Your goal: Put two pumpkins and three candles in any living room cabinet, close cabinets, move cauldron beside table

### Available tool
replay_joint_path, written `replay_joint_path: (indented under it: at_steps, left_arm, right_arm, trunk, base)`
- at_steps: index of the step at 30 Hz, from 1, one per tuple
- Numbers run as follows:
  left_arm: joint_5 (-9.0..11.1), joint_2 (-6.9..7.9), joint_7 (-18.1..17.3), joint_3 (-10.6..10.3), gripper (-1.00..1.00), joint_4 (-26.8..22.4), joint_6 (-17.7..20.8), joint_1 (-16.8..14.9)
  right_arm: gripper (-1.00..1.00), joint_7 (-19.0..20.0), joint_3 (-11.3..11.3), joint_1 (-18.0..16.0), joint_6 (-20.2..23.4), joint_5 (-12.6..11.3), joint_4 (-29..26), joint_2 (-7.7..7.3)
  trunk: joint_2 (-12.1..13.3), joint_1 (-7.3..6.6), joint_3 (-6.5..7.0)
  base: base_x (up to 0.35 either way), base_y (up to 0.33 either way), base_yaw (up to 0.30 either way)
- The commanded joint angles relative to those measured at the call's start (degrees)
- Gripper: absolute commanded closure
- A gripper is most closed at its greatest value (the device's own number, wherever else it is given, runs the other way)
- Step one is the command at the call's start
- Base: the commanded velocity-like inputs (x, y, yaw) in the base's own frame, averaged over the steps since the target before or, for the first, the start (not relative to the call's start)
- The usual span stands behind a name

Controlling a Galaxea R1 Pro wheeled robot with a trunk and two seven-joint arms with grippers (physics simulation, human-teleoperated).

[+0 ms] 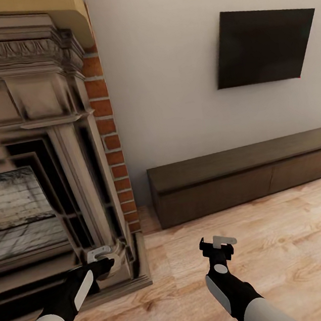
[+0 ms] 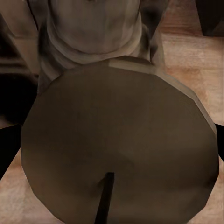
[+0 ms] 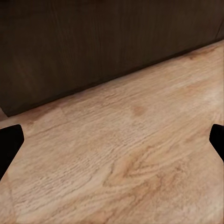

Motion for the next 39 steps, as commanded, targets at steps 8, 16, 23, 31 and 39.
replay_joint_path:
  at_steps: [8, 16, 23, 31, 39]
  left_arm:
    - [0.23, 0.04, 0.47, -0.38, 1.00, -0.11, 0.28, -0.01]
    - [-0.20, -0.21, 0.54, -0.67, 1.00, -0.09, 0.30, -0.01]
    - [-0.55, -0.42, 0.56, -0.73, 1.00, -0.03, 0.30, -0.01]
    - [-0.59, -0.70, 0.56, -0.73, 1.00, 0.26, 0.25, -0.01]
    - [-0.75, -0.74, 0.53, -0.73, 1.00, 0.88, 0.22, -0.01]
  right_arm:
    - [-1.00, -0.23, 0.27, -0.06, -1.07, -0.75, 0.09, 0.00]
    - [-1.00, -0.23, 0.27, -0.06, -1.25, -0.78, 0.10, 0.00]
    - [-1.00, -0.17, 0.27, -0.06, -1.18, -0.72, 0.10, 0.00]
    - [-1.00, -0.14, 0.30, -0.06, -1.21, -0.61, 0.10, 0.00]
    - [-1.00, -0.14, 0.27, -0.06, -1.21, -0.61, 0.10, 0.00]
  trunk:
    - [-0.02, 0.00, -0.06]
    - [-0.02, 0.00, -0.06]
    - [-0.02, 0.00, -0.06]
    - [-0.02, 0.00, -0.06]
    - [-0.02, 0.00, -0.06]
  base:
    - [0.215, -0.160, 0.000]
    - [0.254, -0.197, 0.000]
    - [0.225, -0.255, 0.089]
    - [0.153, -0.299, 0.160]
    - [0.075, -0.194, 0.015]
